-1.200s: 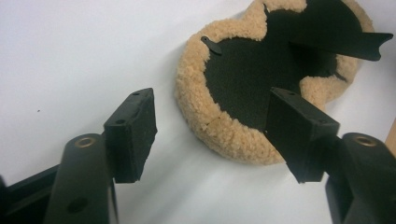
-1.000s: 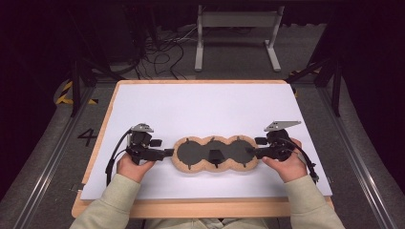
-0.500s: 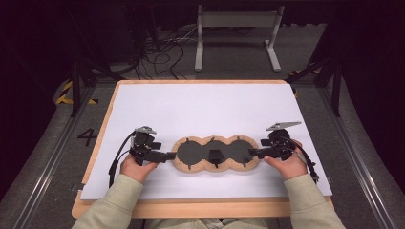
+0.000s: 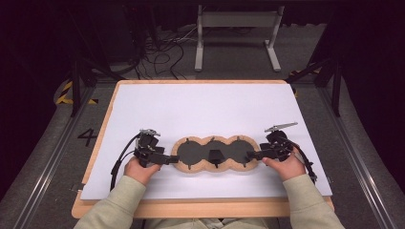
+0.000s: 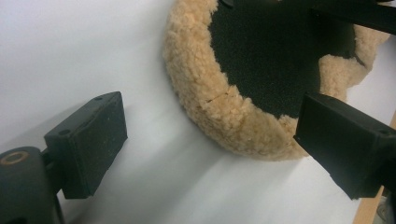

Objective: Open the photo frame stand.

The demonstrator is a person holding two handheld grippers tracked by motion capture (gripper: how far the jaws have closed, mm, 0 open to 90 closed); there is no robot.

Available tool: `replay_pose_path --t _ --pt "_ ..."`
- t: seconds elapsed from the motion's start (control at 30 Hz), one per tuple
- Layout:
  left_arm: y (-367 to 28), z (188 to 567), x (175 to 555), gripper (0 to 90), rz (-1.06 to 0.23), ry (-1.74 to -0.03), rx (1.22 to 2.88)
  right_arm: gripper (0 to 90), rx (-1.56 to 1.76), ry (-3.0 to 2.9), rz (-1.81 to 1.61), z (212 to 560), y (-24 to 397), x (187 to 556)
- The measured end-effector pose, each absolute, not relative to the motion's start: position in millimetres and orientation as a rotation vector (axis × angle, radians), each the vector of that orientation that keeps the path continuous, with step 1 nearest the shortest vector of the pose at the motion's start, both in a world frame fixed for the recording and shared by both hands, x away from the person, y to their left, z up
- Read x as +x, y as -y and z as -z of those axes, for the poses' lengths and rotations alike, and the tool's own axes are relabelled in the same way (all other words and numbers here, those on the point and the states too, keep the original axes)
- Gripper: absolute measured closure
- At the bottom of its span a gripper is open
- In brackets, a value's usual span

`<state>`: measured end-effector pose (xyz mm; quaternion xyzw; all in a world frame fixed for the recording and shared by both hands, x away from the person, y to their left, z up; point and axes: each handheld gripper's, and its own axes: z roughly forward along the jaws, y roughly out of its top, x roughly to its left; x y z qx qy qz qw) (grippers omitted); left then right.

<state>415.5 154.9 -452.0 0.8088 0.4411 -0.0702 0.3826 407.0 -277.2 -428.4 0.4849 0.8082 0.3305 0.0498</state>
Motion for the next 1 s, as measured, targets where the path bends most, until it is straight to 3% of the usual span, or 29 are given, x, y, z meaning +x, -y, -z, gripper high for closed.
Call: replay_pose_path --t 0.5,1.0 --pt "-144.3 452.0 408.7 16.9 0.217 -1.087 2.089 20.1 1.584 -2.507 -0.990 434.4 268.1 406.3" --pt "-134.3 450.8 404.7 19.9 0.216 -1.106 2.088 25.6 1.684 -2.425 -0.994 434.0 266.8 404.8"
